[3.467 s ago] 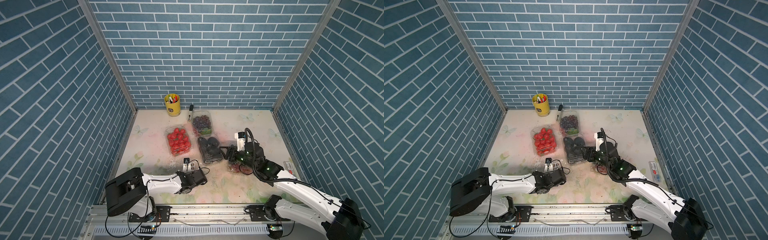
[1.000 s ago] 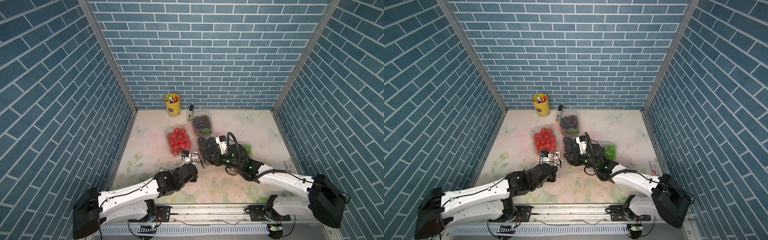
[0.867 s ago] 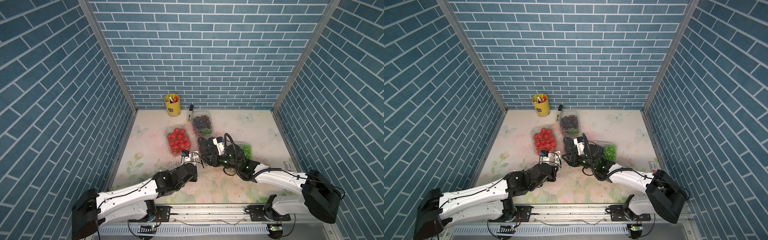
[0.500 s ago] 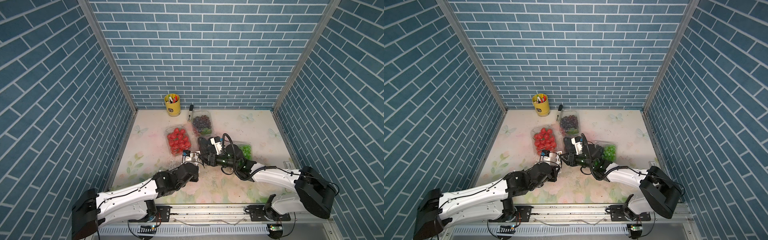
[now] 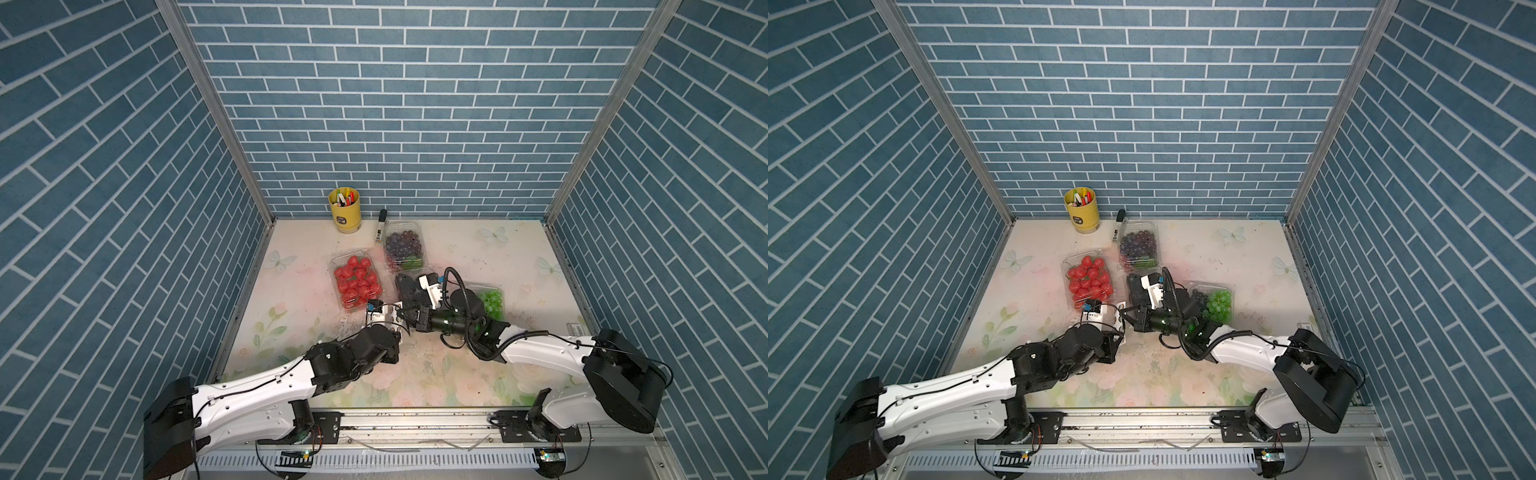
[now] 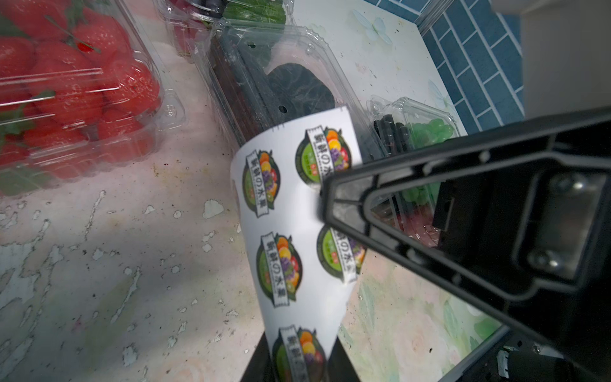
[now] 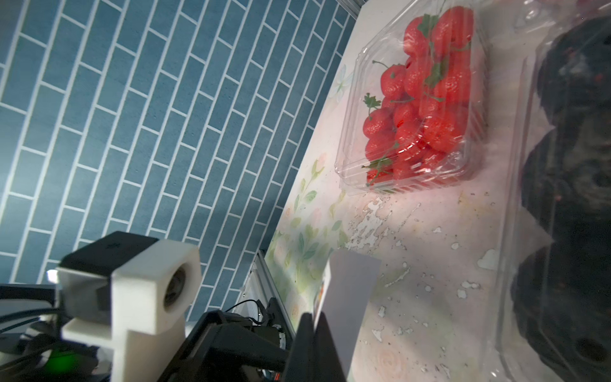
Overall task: Label fruit boxes
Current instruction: Pick up the label sticker from the center of the board.
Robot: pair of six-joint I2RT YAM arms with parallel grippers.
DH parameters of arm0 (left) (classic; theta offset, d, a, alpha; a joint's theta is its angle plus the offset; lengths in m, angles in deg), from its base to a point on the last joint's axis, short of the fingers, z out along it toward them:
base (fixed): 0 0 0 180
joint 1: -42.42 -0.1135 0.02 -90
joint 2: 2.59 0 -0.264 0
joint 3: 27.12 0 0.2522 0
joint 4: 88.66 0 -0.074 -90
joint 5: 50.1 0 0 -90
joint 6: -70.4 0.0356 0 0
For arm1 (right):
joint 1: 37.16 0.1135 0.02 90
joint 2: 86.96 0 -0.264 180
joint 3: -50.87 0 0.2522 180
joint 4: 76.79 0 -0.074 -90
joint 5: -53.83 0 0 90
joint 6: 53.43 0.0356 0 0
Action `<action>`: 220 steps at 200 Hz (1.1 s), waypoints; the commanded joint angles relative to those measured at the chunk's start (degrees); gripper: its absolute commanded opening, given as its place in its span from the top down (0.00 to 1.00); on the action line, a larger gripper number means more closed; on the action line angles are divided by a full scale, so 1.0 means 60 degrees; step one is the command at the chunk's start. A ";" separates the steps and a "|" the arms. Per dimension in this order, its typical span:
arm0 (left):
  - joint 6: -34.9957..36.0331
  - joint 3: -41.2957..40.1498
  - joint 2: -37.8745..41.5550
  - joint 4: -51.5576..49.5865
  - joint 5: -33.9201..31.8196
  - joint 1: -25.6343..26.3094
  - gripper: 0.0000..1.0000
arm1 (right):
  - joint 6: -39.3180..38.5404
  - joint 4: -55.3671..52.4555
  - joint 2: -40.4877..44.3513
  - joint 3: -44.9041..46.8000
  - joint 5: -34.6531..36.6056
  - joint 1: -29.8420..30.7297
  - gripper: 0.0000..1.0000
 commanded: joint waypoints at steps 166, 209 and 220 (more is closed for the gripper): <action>0.1510 0.2685 -0.0741 0.1958 0.6048 -0.3974 0.15 | -0.0906 -0.1562 0.1691 -0.2324 -0.2771 -0.3170 1.00; 0.1432 0.2599 -0.1262 0.3494 0.6786 -0.4368 0.27 | 0.0862 0.0222 0.0973 -0.2756 -0.3593 -0.3977 1.00; 0.1389 0.2550 -0.1333 0.3825 0.7025 -0.4474 0.28 | 0.1267 0.0748 0.0720 -0.2849 -0.3855 -0.4027 1.00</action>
